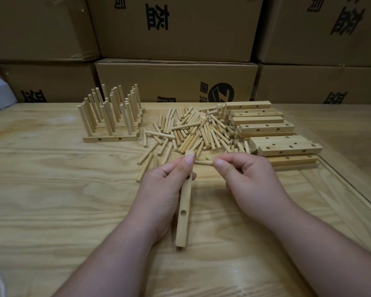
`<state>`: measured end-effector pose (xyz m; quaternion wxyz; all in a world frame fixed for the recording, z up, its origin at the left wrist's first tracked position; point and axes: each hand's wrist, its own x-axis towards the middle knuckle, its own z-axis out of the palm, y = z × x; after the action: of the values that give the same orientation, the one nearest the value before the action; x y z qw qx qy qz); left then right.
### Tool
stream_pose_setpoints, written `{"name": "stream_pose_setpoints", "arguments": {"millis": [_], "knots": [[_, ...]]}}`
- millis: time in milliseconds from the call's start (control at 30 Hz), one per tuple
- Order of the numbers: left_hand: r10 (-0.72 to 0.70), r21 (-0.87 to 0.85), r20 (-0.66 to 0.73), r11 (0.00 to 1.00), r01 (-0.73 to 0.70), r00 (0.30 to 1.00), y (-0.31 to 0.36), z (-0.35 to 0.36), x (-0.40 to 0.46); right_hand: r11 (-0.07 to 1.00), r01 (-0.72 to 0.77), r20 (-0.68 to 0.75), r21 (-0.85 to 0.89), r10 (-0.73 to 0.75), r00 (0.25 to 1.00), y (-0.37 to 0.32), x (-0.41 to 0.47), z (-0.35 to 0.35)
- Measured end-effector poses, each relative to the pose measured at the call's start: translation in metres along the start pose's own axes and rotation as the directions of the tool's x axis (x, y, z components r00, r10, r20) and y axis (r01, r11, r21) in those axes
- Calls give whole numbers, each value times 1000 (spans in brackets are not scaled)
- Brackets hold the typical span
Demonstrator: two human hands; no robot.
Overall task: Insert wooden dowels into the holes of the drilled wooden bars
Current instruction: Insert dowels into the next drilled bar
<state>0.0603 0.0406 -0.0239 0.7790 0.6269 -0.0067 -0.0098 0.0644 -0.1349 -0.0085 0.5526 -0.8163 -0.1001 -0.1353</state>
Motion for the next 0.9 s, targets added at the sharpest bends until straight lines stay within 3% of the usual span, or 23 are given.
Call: {"name": "stream_pose_setpoints", "arguments": {"millis": [133,233,300,367,467,567,733,900], "knots": [[10,27,27,1000,-11,1000,0,3,-2,993,120,-173,13,-116,978,3,-2,5],[-10,43,14,999,9,1000,1,3,0,988,156,-219,16,-149,964,9,1,-1],[-35,12,-40,999,35,999,2,3,2,964,194,-211,-183,-232,950,14,5,-9],[-61,-45,-94,997,57,994,4,2,4,871,188,-123,-453,-271,955,21,9,-13],[-65,-85,-122,995,55,990,5,2,4,688,69,0,-723,-101,995,30,13,-11],[-46,-99,-136,995,33,990,4,2,4,606,-1,9,-796,13,1000,31,12,-9],[-17,-131,-152,991,-3,988,0,0,7,645,-31,-56,-763,-18,998,28,12,-8],[-68,-331,-100,943,31,993,-4,-3,12,861,94,-73,-500,-150,986,21,9,-6]]}}
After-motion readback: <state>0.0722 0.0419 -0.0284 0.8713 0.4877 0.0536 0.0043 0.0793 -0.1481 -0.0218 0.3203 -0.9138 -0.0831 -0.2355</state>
